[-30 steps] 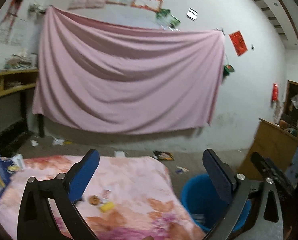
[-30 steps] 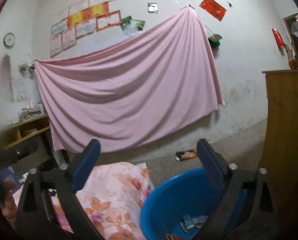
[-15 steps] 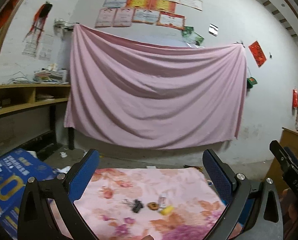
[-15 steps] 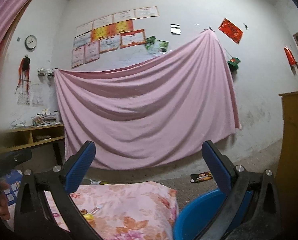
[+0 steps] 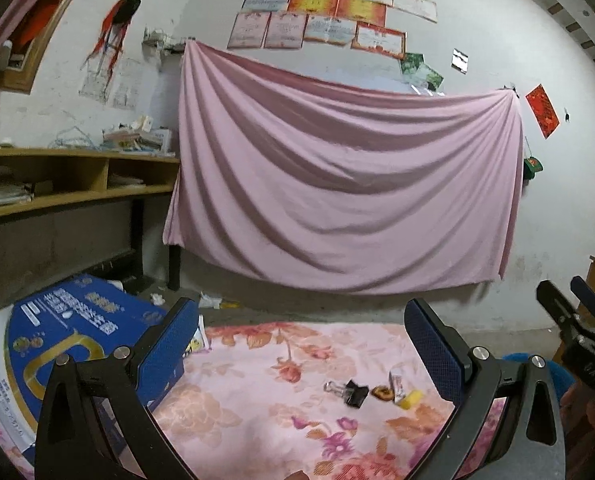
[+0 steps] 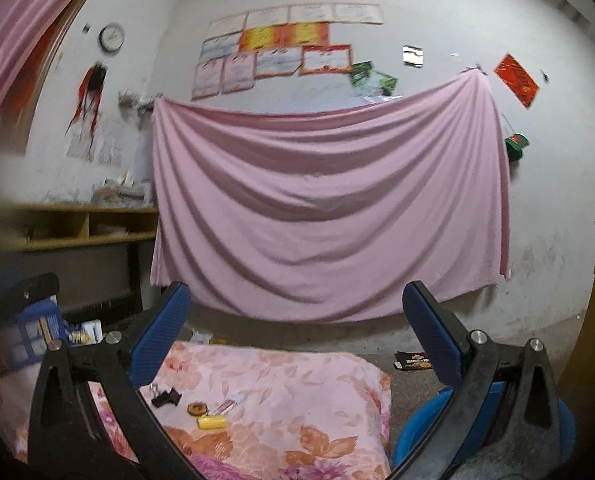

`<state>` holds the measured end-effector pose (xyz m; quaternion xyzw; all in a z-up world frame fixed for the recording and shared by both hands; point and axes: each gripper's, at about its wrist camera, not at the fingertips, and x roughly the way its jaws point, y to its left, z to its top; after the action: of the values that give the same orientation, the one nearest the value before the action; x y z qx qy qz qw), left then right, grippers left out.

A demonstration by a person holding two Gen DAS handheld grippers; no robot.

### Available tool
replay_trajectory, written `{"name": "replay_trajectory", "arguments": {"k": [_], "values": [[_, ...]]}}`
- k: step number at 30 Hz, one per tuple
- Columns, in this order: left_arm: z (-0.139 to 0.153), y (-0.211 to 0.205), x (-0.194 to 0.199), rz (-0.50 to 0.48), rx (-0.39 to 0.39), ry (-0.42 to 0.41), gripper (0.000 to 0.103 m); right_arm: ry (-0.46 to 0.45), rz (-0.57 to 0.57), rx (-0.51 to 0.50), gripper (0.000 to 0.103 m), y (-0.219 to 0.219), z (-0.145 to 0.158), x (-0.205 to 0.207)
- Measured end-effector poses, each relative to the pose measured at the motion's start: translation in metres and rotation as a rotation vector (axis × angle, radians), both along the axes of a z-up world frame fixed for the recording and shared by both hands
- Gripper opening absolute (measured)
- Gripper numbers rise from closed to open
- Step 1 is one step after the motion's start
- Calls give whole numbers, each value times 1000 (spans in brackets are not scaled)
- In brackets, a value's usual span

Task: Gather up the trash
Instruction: 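Move both grippers back over the trash on the bed, then grasp the black binder clip with the left gripper while the right gripper grasps the yellow cylinder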

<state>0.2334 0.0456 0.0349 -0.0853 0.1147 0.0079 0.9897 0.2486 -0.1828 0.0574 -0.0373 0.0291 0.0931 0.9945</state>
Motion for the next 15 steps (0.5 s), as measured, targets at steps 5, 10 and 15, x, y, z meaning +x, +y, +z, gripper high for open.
{"name": "replay_trajectory", "arguments": {"k": [5, 10, 15], "values": [[-9, -2, 16, -41, 24, 106, 101, 116, 22, -52, 103, 12, -13, 20], [-18, -4, 32, -79, 13, 191, 101, 223, 61, -67, 103, 18, -24, 37], [-28, -12, 46, -109, 23, 275, 100, 353, 92, -79, 103, 22, -36, 58]]}}
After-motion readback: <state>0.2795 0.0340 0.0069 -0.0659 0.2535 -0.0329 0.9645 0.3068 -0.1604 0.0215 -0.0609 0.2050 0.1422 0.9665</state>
